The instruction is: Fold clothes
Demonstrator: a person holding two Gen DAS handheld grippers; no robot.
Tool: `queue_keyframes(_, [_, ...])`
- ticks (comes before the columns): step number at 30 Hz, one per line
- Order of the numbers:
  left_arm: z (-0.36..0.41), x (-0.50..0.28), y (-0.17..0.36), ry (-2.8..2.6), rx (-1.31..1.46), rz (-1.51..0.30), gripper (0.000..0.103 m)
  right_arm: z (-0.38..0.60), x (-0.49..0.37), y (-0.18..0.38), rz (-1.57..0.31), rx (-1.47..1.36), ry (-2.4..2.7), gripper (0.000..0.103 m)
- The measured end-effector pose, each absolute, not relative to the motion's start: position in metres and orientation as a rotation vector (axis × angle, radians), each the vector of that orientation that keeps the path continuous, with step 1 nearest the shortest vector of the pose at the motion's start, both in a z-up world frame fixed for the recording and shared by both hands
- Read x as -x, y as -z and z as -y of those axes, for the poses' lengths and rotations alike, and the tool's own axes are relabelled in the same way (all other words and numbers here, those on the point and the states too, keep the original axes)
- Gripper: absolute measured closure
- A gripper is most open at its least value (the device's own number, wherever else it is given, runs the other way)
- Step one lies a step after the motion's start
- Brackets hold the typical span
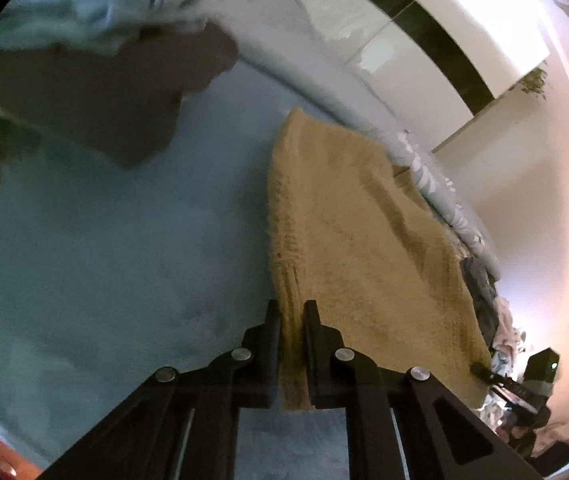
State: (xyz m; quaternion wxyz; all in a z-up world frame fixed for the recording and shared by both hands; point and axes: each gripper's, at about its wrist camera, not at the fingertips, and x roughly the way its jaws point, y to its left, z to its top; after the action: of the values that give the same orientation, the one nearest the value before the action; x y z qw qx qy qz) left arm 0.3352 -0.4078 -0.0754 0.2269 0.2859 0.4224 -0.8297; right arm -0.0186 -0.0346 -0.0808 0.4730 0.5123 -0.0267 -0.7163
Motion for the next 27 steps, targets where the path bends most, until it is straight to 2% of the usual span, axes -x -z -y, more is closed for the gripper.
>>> queue_keyframes(4, [0.401,-0.353,0.055,2.323,-0.766,-1.08,0.092,0.036,-0.005,0.062,0.023,-1.213,1.753,0.093])
queue_keyframes(9, [0.405,-0.378,0.061,2.31,-0.757,-1.061,0.092,0.033,-0.024,0.065,-0.008,-1.231,1.763,0.093])
queue_keyframes(10, [0.407,-0.384,0.066,2.296,-0.76,-1.064,0.094,0.032,-0.025,0.07,-0.015,-1.249,1.77,0.093])
queue_keyframes(11, [0.408,-0.39,0.07,2.278,-0.764,-1.058,0.103,0.033,-0.026,0.074,-0.022,-1.265,1.776,0.093])
queue_keyframes(19, [0.421,-0.424,0.092,2.236,-0.733,-1.138,0.102,0.041,-0.027,0.095,-0.051,-1.358,1.808,0.093])
queue_keyframes(27, [0.416,-0.406,0.08,2.336,-0.734,-1.111,0.102,0.037,-0.028,0.085,-0.061,-1.348,1.86,0.089])
